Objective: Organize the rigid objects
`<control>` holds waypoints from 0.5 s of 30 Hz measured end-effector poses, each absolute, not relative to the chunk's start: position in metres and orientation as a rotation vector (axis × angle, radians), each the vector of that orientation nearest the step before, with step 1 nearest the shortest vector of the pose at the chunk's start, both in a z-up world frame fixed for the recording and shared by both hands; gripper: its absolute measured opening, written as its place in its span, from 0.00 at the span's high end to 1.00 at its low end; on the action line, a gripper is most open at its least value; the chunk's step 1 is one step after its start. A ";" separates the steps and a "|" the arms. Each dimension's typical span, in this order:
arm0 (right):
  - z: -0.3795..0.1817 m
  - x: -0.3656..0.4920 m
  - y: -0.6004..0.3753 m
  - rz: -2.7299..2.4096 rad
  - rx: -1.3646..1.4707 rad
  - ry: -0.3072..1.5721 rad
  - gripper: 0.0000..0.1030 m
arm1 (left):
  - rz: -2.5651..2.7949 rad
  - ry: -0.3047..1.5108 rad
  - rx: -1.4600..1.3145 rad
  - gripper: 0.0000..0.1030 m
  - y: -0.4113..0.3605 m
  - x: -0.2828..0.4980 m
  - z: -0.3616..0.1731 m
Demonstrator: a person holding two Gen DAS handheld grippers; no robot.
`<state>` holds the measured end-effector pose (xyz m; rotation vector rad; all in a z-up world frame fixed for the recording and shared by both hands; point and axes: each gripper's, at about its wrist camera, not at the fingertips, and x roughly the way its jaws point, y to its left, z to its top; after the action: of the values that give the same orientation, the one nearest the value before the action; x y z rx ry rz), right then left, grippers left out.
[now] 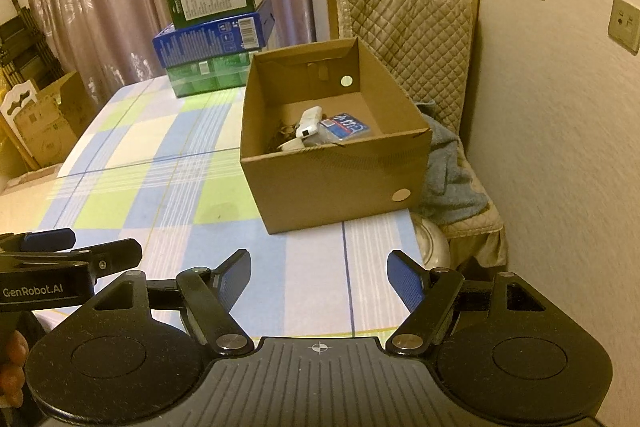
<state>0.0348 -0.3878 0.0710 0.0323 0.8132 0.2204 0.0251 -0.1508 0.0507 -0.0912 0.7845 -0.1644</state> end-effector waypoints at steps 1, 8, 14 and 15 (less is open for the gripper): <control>0.071 0.035 -0.388 0.220 0.032 0.813 0.30 | -0.165 0.784 -0.092 0.02 -0.150 0.025 0.051; 0.071 0.038 -0.387 0.224 0.033 0.814 0.30 | -0.164 0.787 -0.093 0.02 -0.150 0.027 0.050; 0.071 0.040 -0.387 0.225 0.038 0.818 0.30 | -0.163 0.789 -0.090 0.02 -0.151 0.029 0.049; 0.071 0.041 -0.386 0.226 0.037 0.819 0.30 | -0.163 0.789 -0.089 0.02 -0.151 0.029 0.049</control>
<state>0.0410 -0.3864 0.0710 0.0372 0.8191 0.2259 0.0287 -0.1508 0.0485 -0.0888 0.7889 -0.1634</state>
